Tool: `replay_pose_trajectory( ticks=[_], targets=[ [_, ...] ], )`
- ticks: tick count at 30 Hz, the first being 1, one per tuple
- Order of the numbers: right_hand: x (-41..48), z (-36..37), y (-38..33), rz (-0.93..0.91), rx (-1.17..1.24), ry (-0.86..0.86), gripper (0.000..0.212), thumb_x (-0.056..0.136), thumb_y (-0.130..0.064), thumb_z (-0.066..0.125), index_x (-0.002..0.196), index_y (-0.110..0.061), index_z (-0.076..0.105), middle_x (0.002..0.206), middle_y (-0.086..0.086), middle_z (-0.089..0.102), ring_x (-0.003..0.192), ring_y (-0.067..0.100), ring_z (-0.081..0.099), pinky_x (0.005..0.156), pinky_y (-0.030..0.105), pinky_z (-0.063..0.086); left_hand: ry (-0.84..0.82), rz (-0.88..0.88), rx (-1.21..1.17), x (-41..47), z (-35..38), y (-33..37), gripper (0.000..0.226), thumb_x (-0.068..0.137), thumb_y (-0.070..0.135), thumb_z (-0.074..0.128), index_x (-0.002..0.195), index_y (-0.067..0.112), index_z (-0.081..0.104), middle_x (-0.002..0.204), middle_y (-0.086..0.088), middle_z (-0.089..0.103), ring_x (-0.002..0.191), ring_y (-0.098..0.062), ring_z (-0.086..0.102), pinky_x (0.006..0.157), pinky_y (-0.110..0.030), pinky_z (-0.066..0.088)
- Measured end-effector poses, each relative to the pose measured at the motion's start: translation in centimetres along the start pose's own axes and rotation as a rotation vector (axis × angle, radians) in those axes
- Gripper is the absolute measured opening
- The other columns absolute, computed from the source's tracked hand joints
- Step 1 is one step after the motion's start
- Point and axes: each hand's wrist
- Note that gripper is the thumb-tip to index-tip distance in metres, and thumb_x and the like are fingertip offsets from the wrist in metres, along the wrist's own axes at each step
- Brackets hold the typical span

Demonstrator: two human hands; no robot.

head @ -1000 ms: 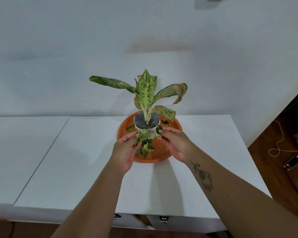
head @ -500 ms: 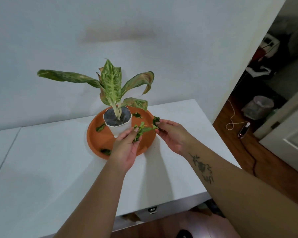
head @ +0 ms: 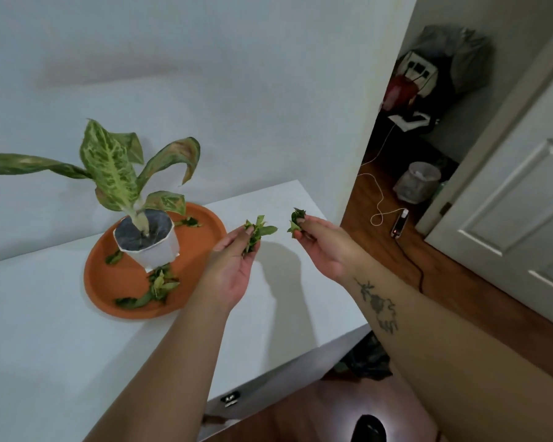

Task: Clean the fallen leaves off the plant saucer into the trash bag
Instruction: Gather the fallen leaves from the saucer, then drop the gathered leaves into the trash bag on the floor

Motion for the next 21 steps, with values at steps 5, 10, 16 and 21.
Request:
replay_pose_trajectory(
  ticks=[5,10,16,21],
  targets=[
    [0.7,-4.5,-4.3,-0.019,0.017,0.018,0.008,0.088,0.004,0.062,0.094,0.003,0.067,0.081,0.011,0.073,0.066,0.015,0.069,0.063,0.018,0.056,-0.011,-0.019,0.028,0.8,4.3,-4.1,0.026,0.092,0.001,0.064,0.118,-0.004,0.062,0.109,-0.014,0.072,0.085,-0.012,0.072,0.074,-0.020,0.058],
    [2.2,-9.7,-9.0,0.011,-0.013,0.037,0.007,0.087,0.003,0.062,0.093,0.002,0.066,0.081,0.012,0.071,0.064,0.014,0.068,0.060,0.017,0.056,0.028,-0.021,0.034,1.4,9.5,-9.1,0.021,0.092,0.002,0.064,0.113,-0.001,0.066,0.107,-0.010,0.073,0.085,-0.010,0.072,0.079,-0.019,0.057],
    [4.5,-16.3,-13.6,0.105,-0.069,0.035,0.011,0.086,0.003,0.064,0.097,0.000,0.066,0.092,0.015,0.071,0.076,0.017,0.068,0.060,0.017,0.056,0.105,-0.033,-0.003,2.6,15.2,-16.0,0.032,0.092,0.004,0.065,0.123,-0.004,0.063,0.117,-0.013,0.071,0.093,-0.011,0.070,0.079,-0.019,0.057],
    [6.3,-21.0,-16.0,0.143,-0.088,0.056,0.008,0.088,0.005,0.060,0.094,0.001,0.064,0.089,0.016,0.068,0.074,0.017,0.066,0.055,0.016,0.055,0.143,-0.045,-0.070,3.4,18.9,-21.5,0.021,0.092,0.002,0.063,0.112,-0.001,0.065,0.108,-0.011,0.070,0.096,-0.013,0.067,0.078,-0.019,0.057]
  ],
)
Point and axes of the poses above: each hand's wrist, its own x-axis towards the middle knuckle, its own z-axis out of the palm, y = z × x
